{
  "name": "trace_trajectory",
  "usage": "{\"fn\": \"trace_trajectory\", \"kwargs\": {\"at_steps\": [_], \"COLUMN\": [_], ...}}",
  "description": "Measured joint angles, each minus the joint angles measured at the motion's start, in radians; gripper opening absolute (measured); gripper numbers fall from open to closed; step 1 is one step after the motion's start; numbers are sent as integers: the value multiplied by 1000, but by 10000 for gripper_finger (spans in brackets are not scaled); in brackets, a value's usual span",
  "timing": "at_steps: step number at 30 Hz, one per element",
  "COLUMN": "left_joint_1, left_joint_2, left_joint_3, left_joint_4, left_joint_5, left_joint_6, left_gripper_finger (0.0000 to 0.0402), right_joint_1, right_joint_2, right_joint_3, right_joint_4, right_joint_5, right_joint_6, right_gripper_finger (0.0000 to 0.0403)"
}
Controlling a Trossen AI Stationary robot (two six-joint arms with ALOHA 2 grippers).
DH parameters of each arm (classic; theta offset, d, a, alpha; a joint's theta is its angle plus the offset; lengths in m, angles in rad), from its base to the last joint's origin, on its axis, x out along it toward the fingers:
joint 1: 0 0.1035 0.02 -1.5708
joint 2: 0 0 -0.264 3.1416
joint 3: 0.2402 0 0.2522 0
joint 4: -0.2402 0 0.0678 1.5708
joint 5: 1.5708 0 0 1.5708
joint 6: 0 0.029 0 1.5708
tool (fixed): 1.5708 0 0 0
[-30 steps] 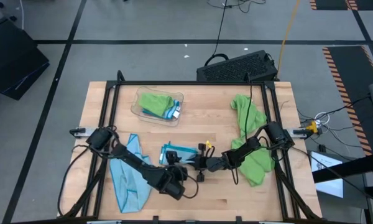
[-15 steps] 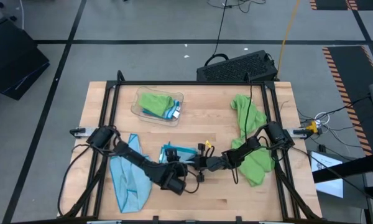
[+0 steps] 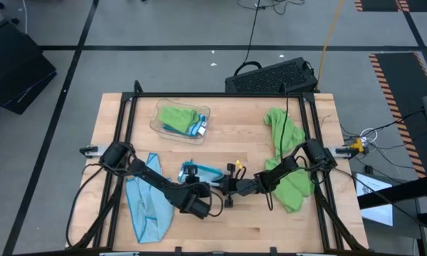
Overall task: Fold microfiber towels
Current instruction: Put the right blue microfiber cloth into the bin
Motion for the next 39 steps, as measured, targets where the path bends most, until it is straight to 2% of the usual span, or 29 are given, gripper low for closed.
{"fn": "trace_trajectory", "kwargs": {"at_steps": [5,10,18,21,27,33,36,39], "left_joint_1": [3,6,15,43,170,360,464,548], "left_joint_2": [-48,-113,-293,-378,-552,-648,-651,-639], "left_joint_3": [0,0,1,2,2,2,2,-6], "left_joint_4": [-64,-129,-264,-299,-335,-314,-228,-81], "left_joint_5": [8,10,-38,-44,-108,-252,-281,-251], "left_joint_6": [4,0,39,105,228,380,491,626], "left_gripper_finger": [14,15,18,10,16,10,12,23], "right_joint_1": [3,12,38,54,68,68,68,68], "right_joint_2": [-13,-97,-311,-382,-507,-567,-568,-568], "right_joint_3": [0,-22,-141,-205,-322,-391,-403,-403], "right_joint_4": [-8,-85,-242,-247,-217,-131,-111,-105], "right_joint_5": [33,72,78,77,79,79,79,79], "right_joint_6": [0,-4,-1,-1,31,34,34,34], "right_gripper_finger": [132,166,178,178,178,178,178,178]}}
